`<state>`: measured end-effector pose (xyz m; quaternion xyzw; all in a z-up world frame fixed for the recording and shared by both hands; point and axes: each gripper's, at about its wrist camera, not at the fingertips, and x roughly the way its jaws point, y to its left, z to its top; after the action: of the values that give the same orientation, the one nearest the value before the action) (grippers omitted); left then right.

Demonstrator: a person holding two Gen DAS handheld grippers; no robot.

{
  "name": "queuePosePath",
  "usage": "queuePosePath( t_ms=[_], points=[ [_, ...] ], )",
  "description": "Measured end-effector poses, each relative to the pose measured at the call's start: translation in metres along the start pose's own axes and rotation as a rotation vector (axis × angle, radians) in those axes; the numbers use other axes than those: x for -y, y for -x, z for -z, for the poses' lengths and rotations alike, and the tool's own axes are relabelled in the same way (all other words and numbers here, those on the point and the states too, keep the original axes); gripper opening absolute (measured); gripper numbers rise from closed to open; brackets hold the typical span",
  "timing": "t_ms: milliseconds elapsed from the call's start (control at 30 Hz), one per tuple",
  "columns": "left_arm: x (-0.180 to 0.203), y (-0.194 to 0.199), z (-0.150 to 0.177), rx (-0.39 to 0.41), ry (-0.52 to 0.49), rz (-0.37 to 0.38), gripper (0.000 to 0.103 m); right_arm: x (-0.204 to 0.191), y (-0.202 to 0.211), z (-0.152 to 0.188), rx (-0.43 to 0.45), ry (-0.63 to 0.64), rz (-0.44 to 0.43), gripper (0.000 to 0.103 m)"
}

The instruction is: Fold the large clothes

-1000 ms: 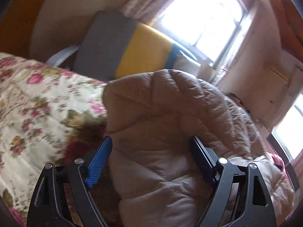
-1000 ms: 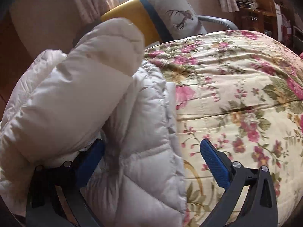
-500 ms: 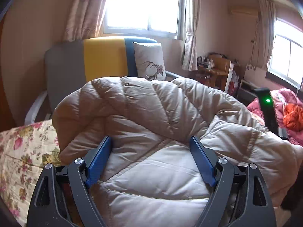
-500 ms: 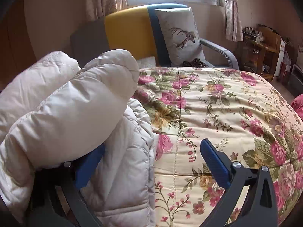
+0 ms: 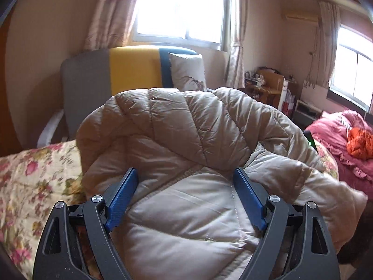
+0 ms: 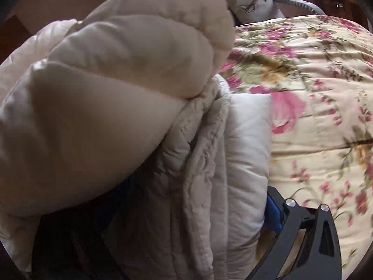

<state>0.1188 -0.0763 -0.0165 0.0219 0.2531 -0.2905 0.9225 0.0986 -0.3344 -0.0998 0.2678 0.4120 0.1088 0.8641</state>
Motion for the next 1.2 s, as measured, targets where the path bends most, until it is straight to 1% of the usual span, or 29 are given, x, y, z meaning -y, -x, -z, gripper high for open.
queuePosePath(
  t_ms=[67, 133, 200, 267, 300, 367, 400, 433, 533, 600, 667, 700, 733, 767, 800, 833, 867, 900, 933, 967, 1000, 1067, 1133, 1167, 1200],
  points=[
    [-0.014, 0.018, 0.004, 0.007, 0.036, -0.007, 0.082, -0.018, -0.007, 0.012, -0.026, 0.008, -0.067, 0.100],
    [-0.023, 0.031, 0.001, 0.022, 0.057, 0.002, 0.082, -0.030, -0.013, 0.022, -0.032, 0.014, -0.098, 0.100],
    [-0.021, 0.031, -0.007, 0.014, 0.047, 0.019, 0.082, -0.033, -0.015, 0.024, -0.022, 0.016, -0.094, 0.100],
    [-0.008, 0.020, -0.013, -0.013, -0.002, 0.002, 0.082, -0.024, -0.010, 0.021, -0.022, -0.018, -0.074, 0.100],
    [0.000, 0.012, -0.015, -0.032, -0.027, 0.008, 0.082, -0.018, -0.004, 0.018, -0.003, -0.039, -0.035, 0.100],
    [0.011, -0.003, -0.017, -0.065, -0.047, 0.040, 0.082, -0.006, 0.013, 0.009, 0.060, -0.033, 0.080, 0.101],
    [0.020, -0.011, -0.018, -0.073, -0.062, 0.052, 0.082, -0.002, 0.020, 0.003, 0.083, -0.001, 0.135, 0.101],
    [0.029, -0.016, -0.018, -0.072, -0.083, 0.064, 0.082, 0.001, 0.024, -0.002, 0.089, 0.040, 0.181, 0.101],
    [0.055, -0.031, -0.012, -0.064, -0.150, 0.070, 0.082, 0.008, 0.034, -0.018, 0.122, 0.173, 0.300, 0.101],
    [0.069, -0.035, -0.004, -0.044, -0.189, 0.077, 0.082, 0.013, 0.040, -0.026, 0.133, 0.242, 0.354, 0.101],
    [0.079, -0.037, 0.006, -0.016, -0.239, 0.084, 0.083, 0.024, 0.050, -0.025, 0.140, 0.275, 0.382, 0.101],
    [0.081, -0.037, 0.011, -0.007, -0.263, 0.081, 0.083, 0.034, 0.056, -0.025, 0.144, 0.270, 0.397, 0.101],
    [0.085, -0.038, 0.016, 0.006, -0.291, 0.068, 0.084, 0.046, 0.062, -0.026, 0.147, 0.245, 0.442, 0.101],
    [0.086, -0.038, 0.019, 0.017, -0.308, 0.060, 0.084, 0.057, 0.069, -0.025, 0.146, 0.197, 0.490, 0.101],
    [0.087, -0.039, 0.021, 0.028, -0.319, 0.052, 0.084, 0.066, 0.077, -0.023, 0.154, 0.120, 0.515, 0.101],
    [0.087, -0.040, 0.022, 0.032, -0.321, 0.048, 0.084, 0.078, 0.091, -0.022, 0.187, 0.021, 0.497, 0.101],
    [0.087, -0.041, 0.022, 0.034, -0.321, 0.045, 0.085, 0.082, 0.108, -0.019, 0.236, -0.072, 0.444, 0.101],
    [0.087, -0.043, 0.022, 0.033, -0.321, 0.041, 0.085, 0.079, 0.128, -0.016, 0.285, -0.138, 0.396, 0.101],
    [0.089, -0.044, 0.021, 0.030, -0.324, 0.039, 0.085, 0.065, 0.146, -0.013, 0.326, -0.160, 0.362, 0.101],
    [0.090, -0.045, 0.021, 0.027, -0.329, 0.038, 0.085, 0.052, 0.154, -0.019, 0.355, -0.143, 0.338, 0.101],
    [0.091, -0.046, 0.020, 0.026, -0.332, 0.036, 0.085, 0.028, 0.162, -0.020, 0.375, -0.096, 0.316, 0.101],
    [0.091, -0.046, 0.019, 0.027, -0.333, 0.035, 0.085, -0.032, 0.163, -0.028, 0.376, 0.057, 0.284, 0.101],
    [0.090, -0.043, 0.018, 0.038, -0.325, 0.040, 0.086, -0.080, 0.139, -0.038, 0.333, 0.226, 0.323, 0.101],
    [0.089, -0.041, 0.018, 0.046, -0.319, 0.042, 0.086, -0.097, 0.128, -0.041, 0.313, 0.286, 0.359, 0.101],
    [0.091, -0.036, 0.022, 0.053, -0.315, 0.041, 0.087, -0.105, 0.116, -0.043, 0.302, 0.317, 0.400, 0.101]
  ],
)
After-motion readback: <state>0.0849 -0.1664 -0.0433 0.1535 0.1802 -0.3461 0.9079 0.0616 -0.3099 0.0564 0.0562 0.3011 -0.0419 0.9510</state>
